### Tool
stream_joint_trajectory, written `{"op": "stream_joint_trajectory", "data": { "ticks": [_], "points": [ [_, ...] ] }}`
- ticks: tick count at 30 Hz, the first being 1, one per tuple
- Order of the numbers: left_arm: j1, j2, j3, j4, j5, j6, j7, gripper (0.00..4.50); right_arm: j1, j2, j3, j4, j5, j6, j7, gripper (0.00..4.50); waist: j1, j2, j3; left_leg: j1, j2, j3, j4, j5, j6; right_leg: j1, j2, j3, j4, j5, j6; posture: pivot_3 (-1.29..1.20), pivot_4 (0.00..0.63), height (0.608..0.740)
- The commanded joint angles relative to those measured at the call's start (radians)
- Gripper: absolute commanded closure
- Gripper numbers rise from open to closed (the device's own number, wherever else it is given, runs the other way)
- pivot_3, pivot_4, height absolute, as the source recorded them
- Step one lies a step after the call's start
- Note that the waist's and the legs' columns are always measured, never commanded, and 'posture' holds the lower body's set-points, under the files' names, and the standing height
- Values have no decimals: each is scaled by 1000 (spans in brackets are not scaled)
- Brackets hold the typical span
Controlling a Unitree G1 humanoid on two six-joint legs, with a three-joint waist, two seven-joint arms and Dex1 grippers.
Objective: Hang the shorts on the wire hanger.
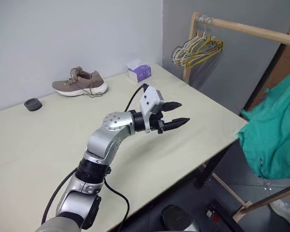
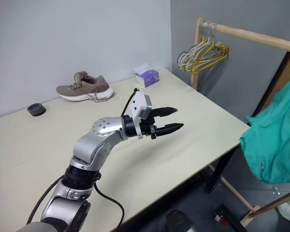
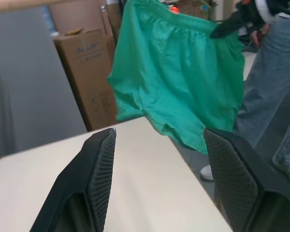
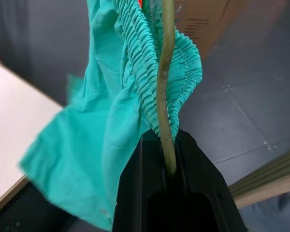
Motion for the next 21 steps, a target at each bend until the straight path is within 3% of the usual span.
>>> {"op": "stream_joint_trajectory", "data": {
  "ticks": [1, 13, 21],
  "points": [
    [-41, -4, -20, -16, 56, -68, 11, 1466, -111, -87, 91, 171, 7, -86, 8, 4500, 0, -1, 10, 4, 0, 3, 0, -1, 1, 2, 0, 2, -1, -1, 1, -571, 73, 740],
    [-48, -15, -73, 8, 257, -278, 78, 1466, -566, -194, 503, 884, -102, -429, 78, 4500, 3, 7, 47, 11, -1, 25, 1, -8, 12, 10, 0, 26, -12, 5, 14, -511, 120, 740],
    [-50, -43, -93, 16, 296, -303, 89, 1466, -761, -193, 621, 1142, -176, -546, 125, 4500, 6, 3, 72, 12, -1, 36, 1, -10, 15, 7, 0, 38, -12, 6, 18, -494, 137, 740]
  ]
}}
